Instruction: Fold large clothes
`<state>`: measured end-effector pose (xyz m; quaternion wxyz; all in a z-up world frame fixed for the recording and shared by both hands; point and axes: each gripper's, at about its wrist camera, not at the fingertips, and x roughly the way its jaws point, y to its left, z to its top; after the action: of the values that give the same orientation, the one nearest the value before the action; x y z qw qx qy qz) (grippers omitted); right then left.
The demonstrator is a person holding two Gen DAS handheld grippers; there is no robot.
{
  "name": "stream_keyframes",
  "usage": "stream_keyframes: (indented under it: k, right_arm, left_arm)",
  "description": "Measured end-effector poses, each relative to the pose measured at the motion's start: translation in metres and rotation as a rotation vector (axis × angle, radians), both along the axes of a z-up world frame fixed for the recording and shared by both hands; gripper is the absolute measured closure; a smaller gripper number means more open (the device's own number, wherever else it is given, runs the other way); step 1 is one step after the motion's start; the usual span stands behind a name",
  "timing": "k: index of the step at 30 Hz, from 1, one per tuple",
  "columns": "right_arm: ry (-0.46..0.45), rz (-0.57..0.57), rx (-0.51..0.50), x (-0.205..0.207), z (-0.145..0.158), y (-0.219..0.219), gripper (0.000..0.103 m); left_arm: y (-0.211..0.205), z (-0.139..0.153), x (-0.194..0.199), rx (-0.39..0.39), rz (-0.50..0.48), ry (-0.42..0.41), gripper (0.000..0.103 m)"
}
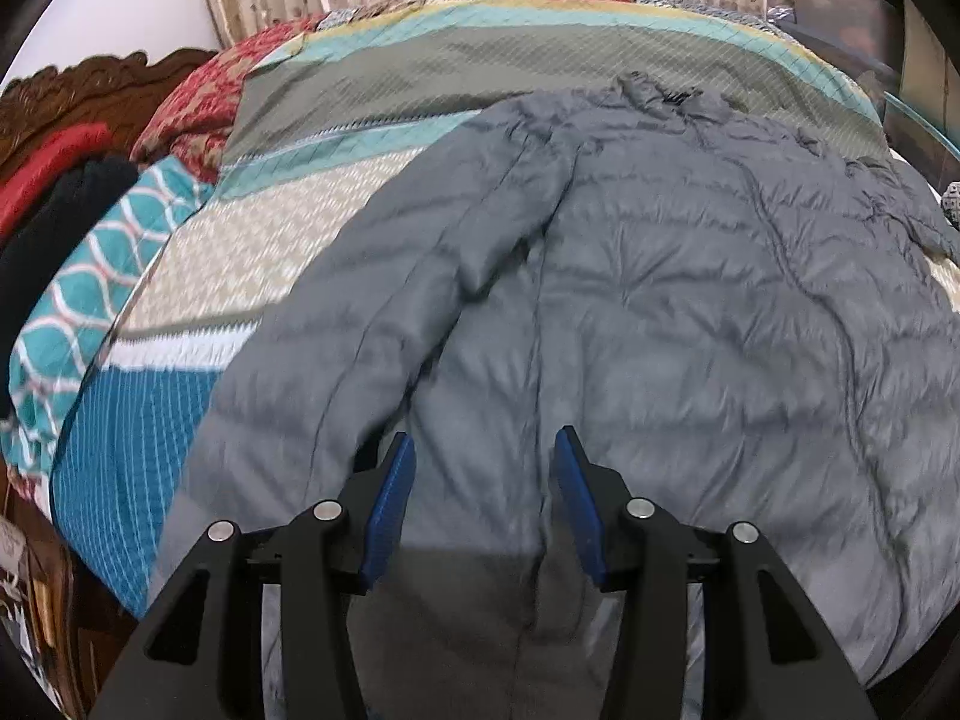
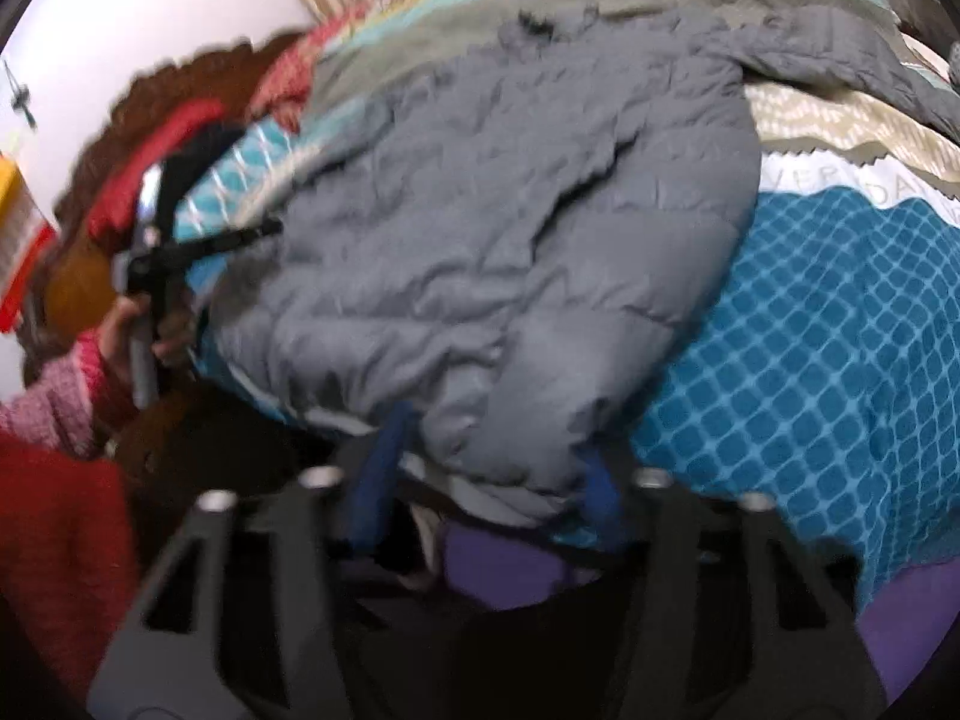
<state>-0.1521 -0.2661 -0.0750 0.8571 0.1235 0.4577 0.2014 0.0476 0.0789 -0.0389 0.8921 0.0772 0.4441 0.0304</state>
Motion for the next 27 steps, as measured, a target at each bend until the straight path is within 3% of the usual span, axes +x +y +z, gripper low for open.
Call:
stream_keyframes:
  k: [1, 4, 8, 11, 16, 21, 23, 25, 27]
  right_arm:
    - [0.024, -0.011, -0.008, 0.0, -0.002, -0.002, 0.086]
    - [0.048, -0.059, 0.016, -0.01, -0.001, -0.021, 0.098]
    - [0.017, -0.131, 0.014, -0.021, 0.02, -0.039, 0.1]
    - [0.029, -0.182, -0.042, -0.023, 0.026, -0.05, 0.101]
    - [0.185, -0.292, -0.073, -0.004, -0.016, -0.07, 0.101]
    - [0.242, -0.32, -0.116, 0.019, -0.04, -0.062, 0.1]
    - [0.242, -0.331, -0.128, 0.024, -0.039, -0.06, 0.083]
    - [0.229, -0.355, -0.171, 0.025, -0.028, -0.06, 0.056]
    - [0.182, -0.38, -0.18, 0.018, -0.008, -0.064, 0.053]
  left_arm:
    - [0.002, -0.003, -0.003, -0.002, 0.007, 0.004, 0.029]
    - [0.006, -0.007, -0.011, -0.01, 0.016, 0.006, 0.029]
    - [0.002, -0.004, -0.02, -0.024, -0.001, -0.003, 0.029]
    - [-0.006, -0.007, -0.027, -0.036, -0.023, 0.005, 0.029]
    - [-0.023, -0.025, -0.03, 0.003, -0.058, 0.024, 0.029]
    - [-0.024, -0.027, -0.03, 0.022, -0.068, 0.009, 0.03]
    - [-0.02, -0.022, -0.031, 0.016, -0.071, 0.006, 0.03]
    - [-0.016, -0.015, -0.038, 0.01, -0.078, -0.009, 0.03]
    - [-0.007, -0.006, -0.048, -0.007, -0.078, -0.029, 0.03]
